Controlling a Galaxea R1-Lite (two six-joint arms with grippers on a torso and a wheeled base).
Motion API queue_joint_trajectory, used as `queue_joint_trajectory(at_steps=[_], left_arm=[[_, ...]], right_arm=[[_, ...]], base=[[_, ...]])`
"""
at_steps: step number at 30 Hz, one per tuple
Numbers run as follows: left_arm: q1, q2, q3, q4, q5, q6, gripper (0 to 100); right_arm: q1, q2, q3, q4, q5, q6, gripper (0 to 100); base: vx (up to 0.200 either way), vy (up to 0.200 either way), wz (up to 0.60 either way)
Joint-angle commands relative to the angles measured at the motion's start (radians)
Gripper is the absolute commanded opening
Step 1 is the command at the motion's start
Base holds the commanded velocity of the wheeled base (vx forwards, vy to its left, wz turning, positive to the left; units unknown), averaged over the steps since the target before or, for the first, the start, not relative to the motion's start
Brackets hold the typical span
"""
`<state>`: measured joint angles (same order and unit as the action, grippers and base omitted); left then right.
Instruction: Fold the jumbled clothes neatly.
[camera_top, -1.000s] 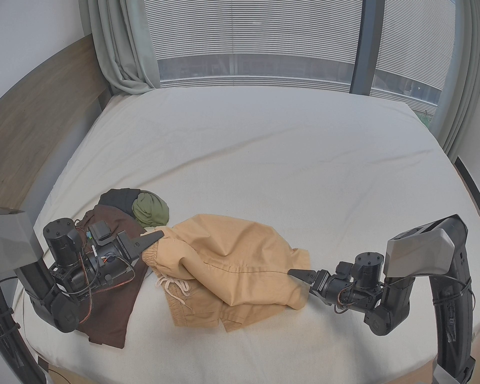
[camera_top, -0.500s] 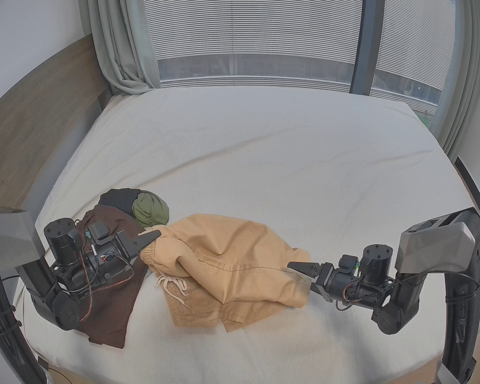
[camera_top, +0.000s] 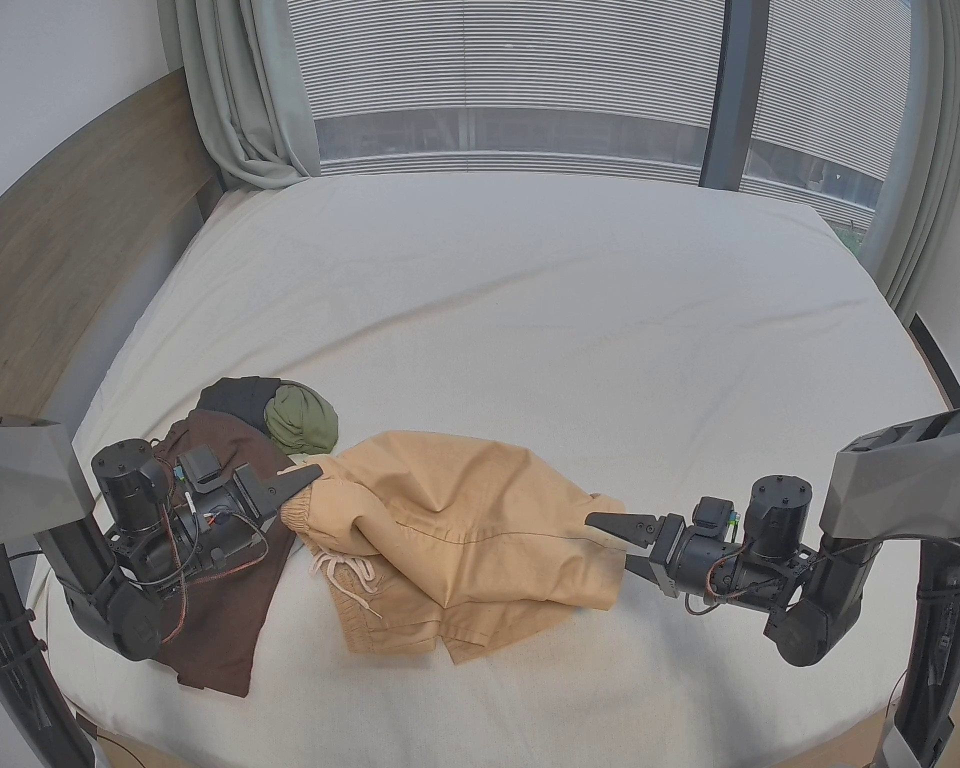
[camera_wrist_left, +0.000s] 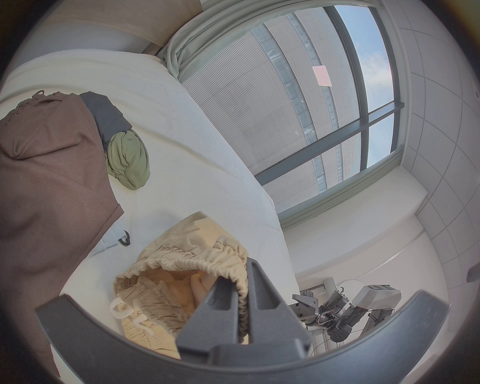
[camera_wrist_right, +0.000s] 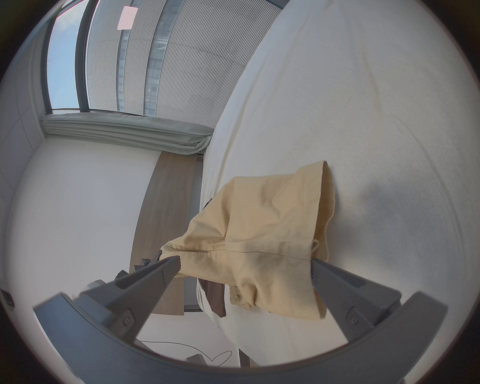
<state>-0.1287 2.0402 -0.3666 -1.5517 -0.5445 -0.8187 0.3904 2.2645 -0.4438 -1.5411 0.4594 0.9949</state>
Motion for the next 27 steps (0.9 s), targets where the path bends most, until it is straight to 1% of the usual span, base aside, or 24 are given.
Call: queue_joint_trajectory(at_steps=[1,4,20,22,27], left_arm=[[0.000,0.006,0.000,-0.001,0.000,0.000,0],[0.000,0.006,0.002,-0.001,0.000,0.000,0],[0.000,0.006,0.002,-0.001,0.000,0.001,0],[0.000,0.006,0.002,-0.001,0.000,0.000,0],[-0.002,0.006,0.002,-0.001,0.000,0.000,0]], right_arm=[[0.002,-0.045,0.016,-0.001,0.004,-0.001,100],[0.004,-0.043,0.017,-0.001,0.016,-0.002,100],[0.021,-0.048,0.047,-0.001,0.018,-0.015,100],[0.024,-0.040,0.063,-0.001,0.030,-0.058,100],[0.038,-0.019,0.083,-0.001,0.047,-0.088,100]], base=[[0.000,0.000,0.00],[0.000,0.000,0.00],[0.000,0.000,0.00],[0.000,0.000,0.00],[0.000,0.000,0.00]])
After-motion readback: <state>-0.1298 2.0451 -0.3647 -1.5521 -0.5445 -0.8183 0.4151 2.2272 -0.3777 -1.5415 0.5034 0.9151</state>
